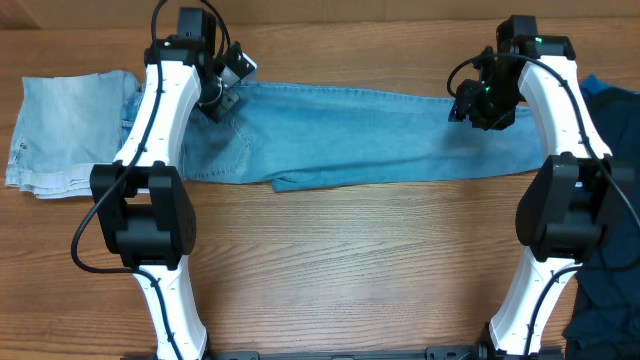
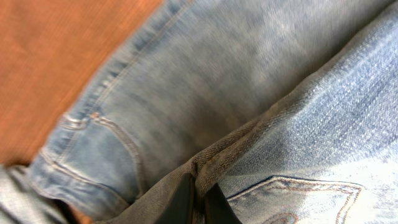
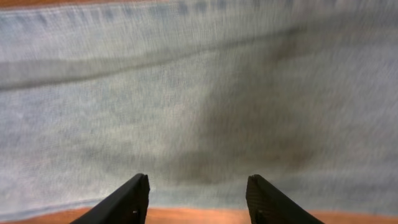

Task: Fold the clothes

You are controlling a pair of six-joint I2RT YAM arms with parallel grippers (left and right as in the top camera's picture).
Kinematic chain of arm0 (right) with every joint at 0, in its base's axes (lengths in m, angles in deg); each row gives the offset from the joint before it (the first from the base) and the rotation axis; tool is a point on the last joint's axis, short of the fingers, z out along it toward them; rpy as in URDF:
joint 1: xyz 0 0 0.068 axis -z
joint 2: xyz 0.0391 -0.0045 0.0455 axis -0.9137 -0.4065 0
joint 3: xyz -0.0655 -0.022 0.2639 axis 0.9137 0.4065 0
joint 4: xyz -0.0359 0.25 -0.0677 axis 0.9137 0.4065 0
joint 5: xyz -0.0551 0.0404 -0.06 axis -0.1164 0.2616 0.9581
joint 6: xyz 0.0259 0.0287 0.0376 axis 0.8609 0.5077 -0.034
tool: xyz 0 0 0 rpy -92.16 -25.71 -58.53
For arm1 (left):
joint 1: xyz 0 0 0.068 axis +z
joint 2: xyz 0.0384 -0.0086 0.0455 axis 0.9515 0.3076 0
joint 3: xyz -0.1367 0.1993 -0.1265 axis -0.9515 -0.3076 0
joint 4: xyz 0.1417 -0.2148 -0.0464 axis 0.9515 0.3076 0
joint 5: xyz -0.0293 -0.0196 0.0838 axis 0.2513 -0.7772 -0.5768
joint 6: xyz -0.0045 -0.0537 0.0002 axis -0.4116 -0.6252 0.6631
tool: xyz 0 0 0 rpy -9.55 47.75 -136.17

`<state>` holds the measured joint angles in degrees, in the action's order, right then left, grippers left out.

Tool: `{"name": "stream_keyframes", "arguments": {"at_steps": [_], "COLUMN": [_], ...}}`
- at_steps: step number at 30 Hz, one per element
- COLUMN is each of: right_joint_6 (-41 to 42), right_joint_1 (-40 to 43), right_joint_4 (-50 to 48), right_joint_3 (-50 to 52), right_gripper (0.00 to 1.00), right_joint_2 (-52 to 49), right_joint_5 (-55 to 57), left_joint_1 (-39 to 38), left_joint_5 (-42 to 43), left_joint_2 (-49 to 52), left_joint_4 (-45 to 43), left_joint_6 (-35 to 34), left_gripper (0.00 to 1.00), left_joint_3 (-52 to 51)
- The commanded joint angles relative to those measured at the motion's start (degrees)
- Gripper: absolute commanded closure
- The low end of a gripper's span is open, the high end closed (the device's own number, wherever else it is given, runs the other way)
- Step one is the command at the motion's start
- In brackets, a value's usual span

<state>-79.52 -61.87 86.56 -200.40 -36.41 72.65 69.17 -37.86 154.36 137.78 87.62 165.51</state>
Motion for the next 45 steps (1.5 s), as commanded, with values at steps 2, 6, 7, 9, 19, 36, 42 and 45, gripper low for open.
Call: {"name": "stream_keyframes", "arguments": {"at_steps": [2, 6, 7, 9, 19, 36, 42, 45], "right_joint_6": [-6.49, -10.99, -11.89, -12.09, -12.04, -40.68, -49.81, -54.75], "right_joint_1": [0.07, 0.09, 0.09, 0.11, 0.09, 9.94, 9.94, 9.97], "right_joint_4": [-5.51, -13.44, -14.25, -14.91, -12.74, -17.81, -18.71, -21.03], "right_joint_3": [-1.03, -0.98, -0.98, -0.98, -0.66, -0.37, 1.11, 3.54], "right_gripper": [0.29, 0.3, 0.29, 0.29, 0.28, 0.26, 0.36, 0.46], "right_joint_2": [0.94, 0.9, 0.9, 0.9, 0.9, -7.28, -7.8, -7.8], "right_joint_5": [4.59, 4.72, 4.7, 4.92, 8.37, 7.13, 3.96, 3.78], "left_joint_1": [0.26, 0.26, 0.26, 0.26, 0.31, 0.26, 0.31, 0.31], "left_joint_5": [0.59, 0.72, 0.7, 0.7, -2.82, -2.95, -2.97, -2.97], "left_joint_2": [0.02, 0.17, 0.22, 0.42, 13.79, 13.94, 13.94, 13.94], "left_joint_4": [-2.36, -6.88, -7.8, -10.12, -15.65, -10.86, -10.71, -10.67], "left_joint_6": [-2.69, -8.09, -8.83, -10.25, -15.32, -15.3, -15.28, -15.28], "left_gripper": [0.95, 0.93, 0.94, 0.96, 0.93, 0.78, 0.76, 0.75], "left_joint_3": [3.89, 3.89, 3.89, 3.89, 3.89, 4.0, 4.0, 4.0]}}
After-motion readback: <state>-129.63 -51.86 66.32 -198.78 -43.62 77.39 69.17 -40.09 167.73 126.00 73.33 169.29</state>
